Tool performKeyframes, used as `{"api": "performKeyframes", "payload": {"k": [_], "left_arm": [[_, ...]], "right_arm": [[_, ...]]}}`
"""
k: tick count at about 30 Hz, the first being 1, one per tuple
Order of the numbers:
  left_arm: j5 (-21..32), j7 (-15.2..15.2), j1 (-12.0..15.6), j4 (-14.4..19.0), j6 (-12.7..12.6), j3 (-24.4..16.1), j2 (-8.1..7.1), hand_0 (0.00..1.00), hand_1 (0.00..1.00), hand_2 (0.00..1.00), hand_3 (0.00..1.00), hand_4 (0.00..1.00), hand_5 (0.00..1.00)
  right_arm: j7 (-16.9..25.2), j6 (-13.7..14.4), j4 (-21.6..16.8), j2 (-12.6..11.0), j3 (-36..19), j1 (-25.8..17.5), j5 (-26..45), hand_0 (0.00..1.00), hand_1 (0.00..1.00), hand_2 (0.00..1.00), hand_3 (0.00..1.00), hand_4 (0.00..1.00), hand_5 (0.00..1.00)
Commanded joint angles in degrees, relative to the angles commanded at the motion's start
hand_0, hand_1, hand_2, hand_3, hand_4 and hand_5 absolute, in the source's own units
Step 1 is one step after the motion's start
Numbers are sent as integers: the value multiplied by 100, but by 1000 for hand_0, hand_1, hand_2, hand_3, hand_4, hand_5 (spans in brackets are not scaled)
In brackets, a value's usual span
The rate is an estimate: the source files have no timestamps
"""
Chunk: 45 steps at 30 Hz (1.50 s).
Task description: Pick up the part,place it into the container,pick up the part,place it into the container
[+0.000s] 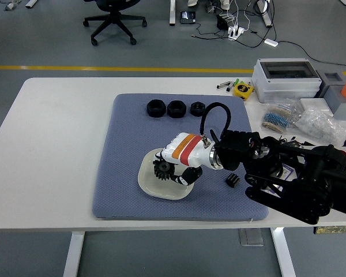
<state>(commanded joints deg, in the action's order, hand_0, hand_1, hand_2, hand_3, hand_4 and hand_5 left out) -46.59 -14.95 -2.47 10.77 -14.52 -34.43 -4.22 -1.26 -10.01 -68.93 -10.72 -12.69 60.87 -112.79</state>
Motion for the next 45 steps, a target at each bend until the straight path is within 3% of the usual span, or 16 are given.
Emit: {"api": "performKeyframes", "payload": {"k": [3, 4, 9, 10, 15, 16, 21, 22, 30, 38, 45], "left_arm": [[-50, -14, -2, -1, -3, -26, -2, 565, 584, 597, 699, 703, 688], [-82, -21, -3, -1, -1, -46, -1, 552, 581, 595, 694, 711, 692], [-190, -50, 3, -5, 13, -122, 5, 552, 581, 595, 694, 711, 692], [-199, -53, 5, -5, 15, -128, 6, 549, 580, 593, 692, 714, 695], [-258, -71, 14, -7, 24, -172, 11, 549, 580, 593, 692, 714, 695], [-260, -72, 15, -8, 25, -173, 12, 548, 580, 592, 693, 713, 693], [-256, -68, 12, -9, 27, -166, 10, 548, 580, 592, 693, 713, 693], [-261, -69, 11, -10, 27, -168, 10, 543, 573, 587, 690, 713, 687], [-298, -72, 16, -15, 23, -199, 10, 538, 571, 586, 679, 692, 666], [-291, -80, 42, -19, 16, -184, -9, 536, 571, 585, 679, 689, 665], [-293, -79, 57, -24, 21, -193, -20, 534, 570, 584, 677, 687, 662]], "right_arm": [[12, -27, 100, 22, -21, -13, -55, 224, 222, 349, 875, 20, 61], [12, -26, 126, 25, -28, -16, -68, 348, 355, 495, 983, 259, 33], [7, 21, 221, 1, -74, -54, -39, 348, 355, 495, 983, 259, 33], [11, 26, 228, -5, -77, -59, -32, 754, 705, 827, 998, 624, 181], [9, 59, 235, -31, -93, -84, 53, 754, 705, 827, 998, 624, 181], [16, 77, 236, -40, -84, -85, 83, 900, 799, 895, 998, 624, 177], [31, 152, 239, -59, -28, -101, 199, 900, 799, 895, 998, 624, 177], [28, 176, 237, -59, -17, -109, 227, 998, 931, 983, 998, 631, 163], [-13, 249, 82, -181, -188, -177, 205, 998, 957, 998, 998, 636, 159], [-1, 188, -234, -658, -599, -355, 162, 998, 951, 979, 998, 636, 156], [-35, 82, -465, -1190, -593, -513, 139, 998, 946, 964, 998, 639, 156]]}}
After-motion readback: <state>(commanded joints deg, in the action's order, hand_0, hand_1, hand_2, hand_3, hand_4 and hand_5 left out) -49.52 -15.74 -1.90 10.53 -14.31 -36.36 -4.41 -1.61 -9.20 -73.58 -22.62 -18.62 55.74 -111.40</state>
